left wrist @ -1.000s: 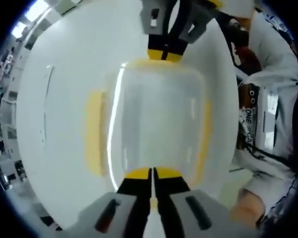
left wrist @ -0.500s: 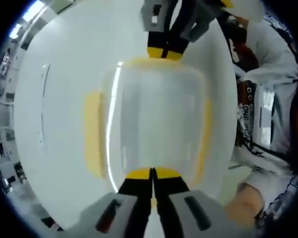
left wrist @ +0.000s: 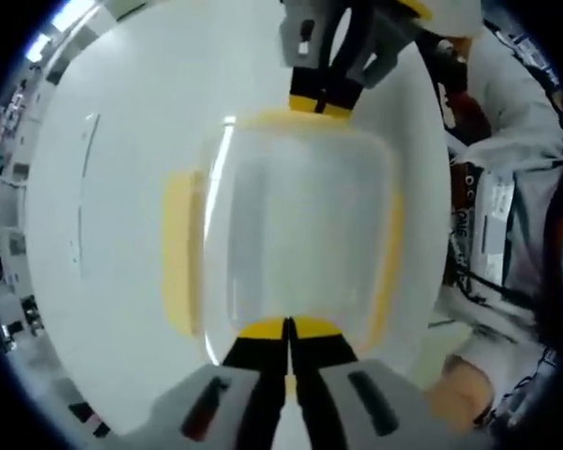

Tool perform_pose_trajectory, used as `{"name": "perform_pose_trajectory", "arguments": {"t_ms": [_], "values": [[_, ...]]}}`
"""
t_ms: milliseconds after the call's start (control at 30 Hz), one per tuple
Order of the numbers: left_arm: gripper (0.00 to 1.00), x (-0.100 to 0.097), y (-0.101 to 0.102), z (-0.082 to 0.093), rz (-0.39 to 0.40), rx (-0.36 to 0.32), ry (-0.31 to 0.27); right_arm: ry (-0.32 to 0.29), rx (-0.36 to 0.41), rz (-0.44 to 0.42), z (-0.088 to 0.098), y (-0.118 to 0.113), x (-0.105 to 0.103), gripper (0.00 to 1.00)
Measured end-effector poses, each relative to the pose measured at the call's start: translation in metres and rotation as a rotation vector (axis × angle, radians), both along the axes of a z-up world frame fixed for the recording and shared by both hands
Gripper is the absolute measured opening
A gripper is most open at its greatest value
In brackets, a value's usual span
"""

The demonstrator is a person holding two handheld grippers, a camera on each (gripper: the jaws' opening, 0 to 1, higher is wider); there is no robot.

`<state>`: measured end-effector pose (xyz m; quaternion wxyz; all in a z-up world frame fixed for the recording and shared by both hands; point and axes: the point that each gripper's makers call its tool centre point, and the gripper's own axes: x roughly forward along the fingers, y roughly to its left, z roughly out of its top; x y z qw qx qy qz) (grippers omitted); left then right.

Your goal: Snap each plastic latch of the storage box into its locked position after aligning the lid with the box until every specified latch is closed and the lid sits flush.

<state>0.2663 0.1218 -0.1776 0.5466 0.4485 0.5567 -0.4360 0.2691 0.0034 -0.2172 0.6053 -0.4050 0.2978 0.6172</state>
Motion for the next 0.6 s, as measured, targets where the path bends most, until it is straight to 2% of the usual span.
{"name": "perform_pose_trajectory", "arguments": {"t_ms": [200,433,600], "values": [[0.0,0.0013,0.0005,0.0001,0.003,0.018,0.001,-0.002,0.005,-0.001,-0.0005,-0.0002,0.0,0.0],[0.0,0.0025,0.0009,0.001,0.004,-0.015,0.0,-0.001,-0.009,-0.001,-0.0012,0.0,0.0004,0.0],[0.0,0.0009,-0.0002,-0.0003,0.0,-0.008,0.0,-0.002,-0.029,0.003,-0.0028,0.0,0.0011,0.0]]}}
